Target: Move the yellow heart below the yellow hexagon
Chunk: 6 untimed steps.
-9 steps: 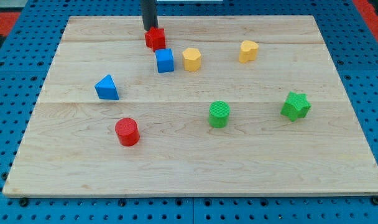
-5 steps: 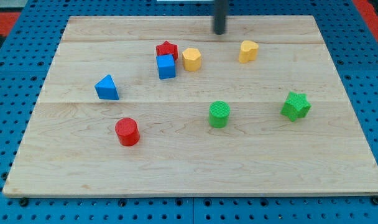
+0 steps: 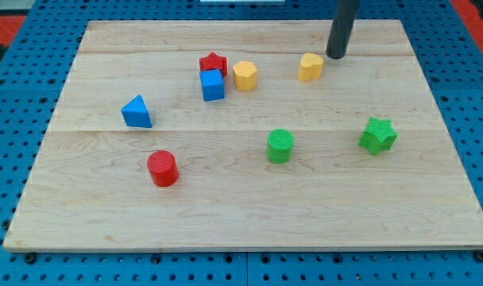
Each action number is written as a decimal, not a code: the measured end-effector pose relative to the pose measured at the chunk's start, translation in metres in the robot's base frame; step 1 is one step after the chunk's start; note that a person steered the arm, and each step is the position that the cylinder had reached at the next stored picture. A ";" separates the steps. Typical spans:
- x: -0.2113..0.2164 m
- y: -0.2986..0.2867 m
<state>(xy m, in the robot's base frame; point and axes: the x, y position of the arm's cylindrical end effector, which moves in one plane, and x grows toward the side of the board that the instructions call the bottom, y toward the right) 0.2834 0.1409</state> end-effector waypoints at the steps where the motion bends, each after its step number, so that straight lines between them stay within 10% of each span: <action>1: 0.036 -0.059; 4: 0.042 0.033; 6: 0.069 -0.060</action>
<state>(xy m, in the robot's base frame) 0.3519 0.0809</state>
